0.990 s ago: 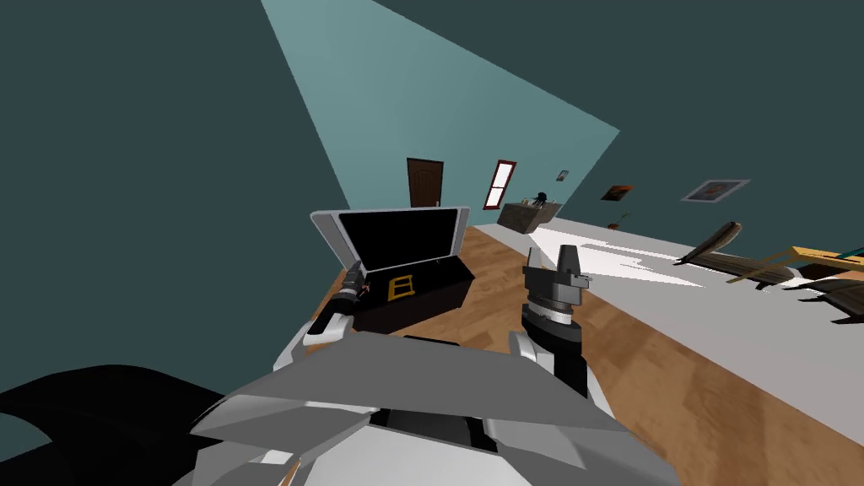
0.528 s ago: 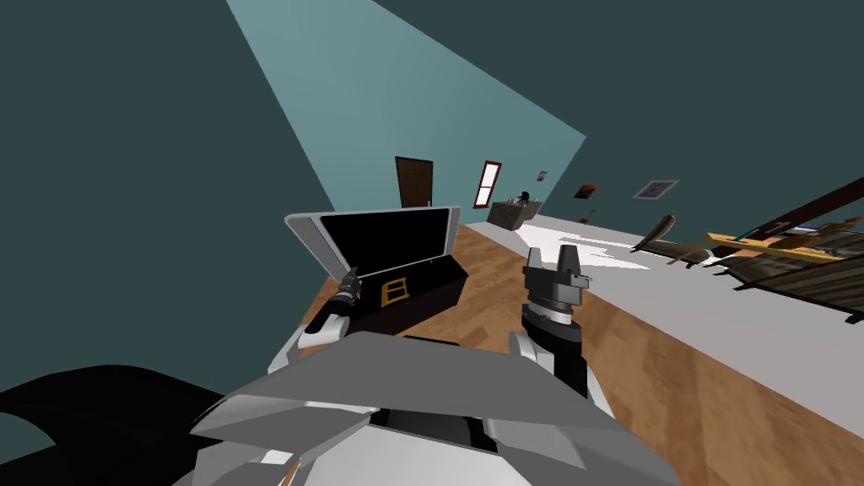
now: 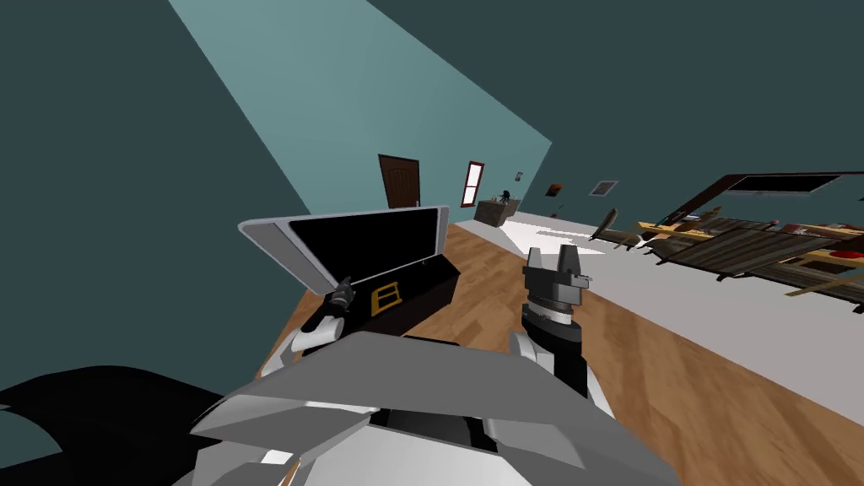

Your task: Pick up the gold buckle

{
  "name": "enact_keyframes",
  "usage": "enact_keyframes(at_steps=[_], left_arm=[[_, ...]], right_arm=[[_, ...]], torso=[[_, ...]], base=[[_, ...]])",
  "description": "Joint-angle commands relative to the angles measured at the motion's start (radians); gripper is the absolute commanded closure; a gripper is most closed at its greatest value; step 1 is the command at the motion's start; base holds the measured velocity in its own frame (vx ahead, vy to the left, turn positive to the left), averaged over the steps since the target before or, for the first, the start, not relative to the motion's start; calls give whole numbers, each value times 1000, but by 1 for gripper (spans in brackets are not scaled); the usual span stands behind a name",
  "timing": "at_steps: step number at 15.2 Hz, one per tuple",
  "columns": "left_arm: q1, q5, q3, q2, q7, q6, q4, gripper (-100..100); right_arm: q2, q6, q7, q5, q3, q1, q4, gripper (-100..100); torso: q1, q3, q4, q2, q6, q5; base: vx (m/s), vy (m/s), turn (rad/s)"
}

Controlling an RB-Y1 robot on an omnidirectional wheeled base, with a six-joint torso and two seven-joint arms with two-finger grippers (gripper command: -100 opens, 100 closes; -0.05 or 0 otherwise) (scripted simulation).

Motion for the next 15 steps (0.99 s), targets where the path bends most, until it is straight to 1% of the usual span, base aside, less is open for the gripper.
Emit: enact_keyframes(at_steps=[1,2,3,4,5,7,8,9,10,11,13,14,15], left_arm=[[-12,3,11,2,5,46,16,-100],[-22,13,36,3,16,72,49,-100],[-22,13,36,3,16,96,49,-100],[-22,13,36,3,16,107,49,-100],[-31,23,62,4,26,133,82,-100],[-31,23,62,4,26,167,82,-100],[-41,33,87,4,37,199,115,-100],[-41,33,87,4,37,220,115,-100],[-41,33,87,4,37,227,115,-100],[-50,43,112,4,47,254,147,-100],[-50,43,112,4,47,286,147,-100],[-59,53,136,4,58,312,179,-100],[-59,53,136,4,58,331,179,-100]], right_arm=[[0,0,0,0,0,0,0,0],[0,0,0,0,0,0,0,0],[0,0,0,0,0,0,0,0],[0,0,0,0,0,0,0,0],[0,0,0,0,0,0,0,0],[0,0,0,0,0,0,0,0],[0,0,0,0,0,0,0,0],[0,0,0,0,0,0,0,0],[0,0,0,0,0,0,0,0],[0,0,0,0,0,0,0,0],[0,0,0,0,0,0,0,0],[0,0,0,0,0,0,0,0],[0,0,0,0,0,0,0,0]], torso=[[0,0,0,0,0,0],[0,0,0,0,-1,0],[0,0,0,0,0,0],[0,0,0,0,0,0],[0,0,0,0,-1,0],[0,0,0,0,0,0],[0,0,0,0,-1,0],[0,0,0,0,0,0],[0,0,0,0,0,0],[0,0,0,0,-1,0],[0,0,0,0,0,0],[0,0,0,0,-1,0],[0,0,0,0,0,0]], base=[[25,15,-99],[27,10,-252],[29,13,-280],[22,15,-97],[30,11,-203],[31,16,-212],[29,14,-298],[30,21,-249],[21,18,-53],[27,14,-255],[25,21,-178],[29,14,-227],[32,18,-256]])
